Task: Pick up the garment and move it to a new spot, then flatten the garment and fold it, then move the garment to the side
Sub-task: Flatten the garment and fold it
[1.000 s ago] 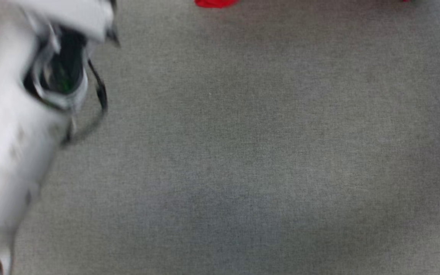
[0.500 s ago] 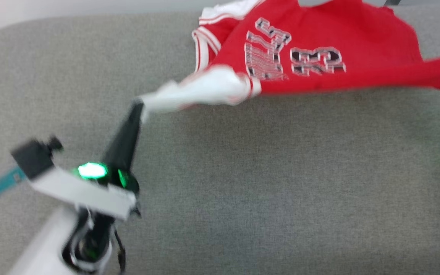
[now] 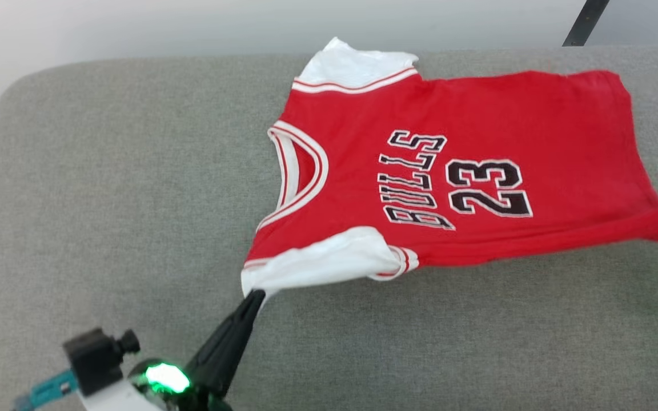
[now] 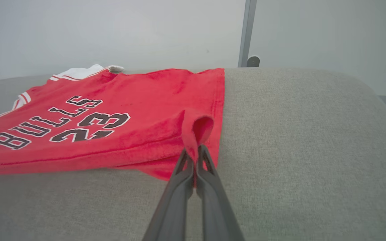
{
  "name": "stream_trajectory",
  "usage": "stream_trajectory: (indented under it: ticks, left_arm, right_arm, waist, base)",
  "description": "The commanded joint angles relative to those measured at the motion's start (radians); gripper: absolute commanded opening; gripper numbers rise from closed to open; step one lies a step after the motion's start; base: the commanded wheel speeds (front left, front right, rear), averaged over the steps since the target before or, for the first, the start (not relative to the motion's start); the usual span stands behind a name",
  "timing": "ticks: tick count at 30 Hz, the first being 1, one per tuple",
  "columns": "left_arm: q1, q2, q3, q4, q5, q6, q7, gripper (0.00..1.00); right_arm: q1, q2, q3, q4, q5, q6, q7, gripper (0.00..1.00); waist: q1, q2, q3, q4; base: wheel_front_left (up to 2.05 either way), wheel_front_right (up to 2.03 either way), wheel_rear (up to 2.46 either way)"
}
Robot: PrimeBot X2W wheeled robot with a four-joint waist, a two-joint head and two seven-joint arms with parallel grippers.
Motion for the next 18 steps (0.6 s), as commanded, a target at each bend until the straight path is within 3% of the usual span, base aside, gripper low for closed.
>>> stream_trajectory:
  ticks: [1, 10, 18]
  left_arm:
    - [0.028, 0.006, 0.007, -0.016, 0.009, -0.003, 0.0, 0.0]
    - [0.165, 0.035, 0.059, -0.126, 0.032, -0.003, 0.0, 0.0]
    - [-0.034, 0.051, 0.018, -0.088, 0.024, -0.003, 0.053, 0.0]
  right_arm:
    - [0.034, 0.011, -0.024, -0.025, -0.01, -0.002, 0.009, 0.0]
    - [0.236, 0.094, -0.171, -0.202, -0.038, -0.002, 0.072, 0.0]
    - [0.157, 0.143, -0.172, -0.234, -0.051, -0.002, 0.115, 0.0]
  waist:
    - [0.0, 0.0, -0.001, -0.003]
    - [0.0, 0.0, 0.003, -0.015]
    - [0.0, 0.0, 0.075, -0.028]
  base:
    - [0.0, 0.0, 0.0]
    - [0.0, 0.0, 0.0]
    - [0.0, 0.0, 0.0]
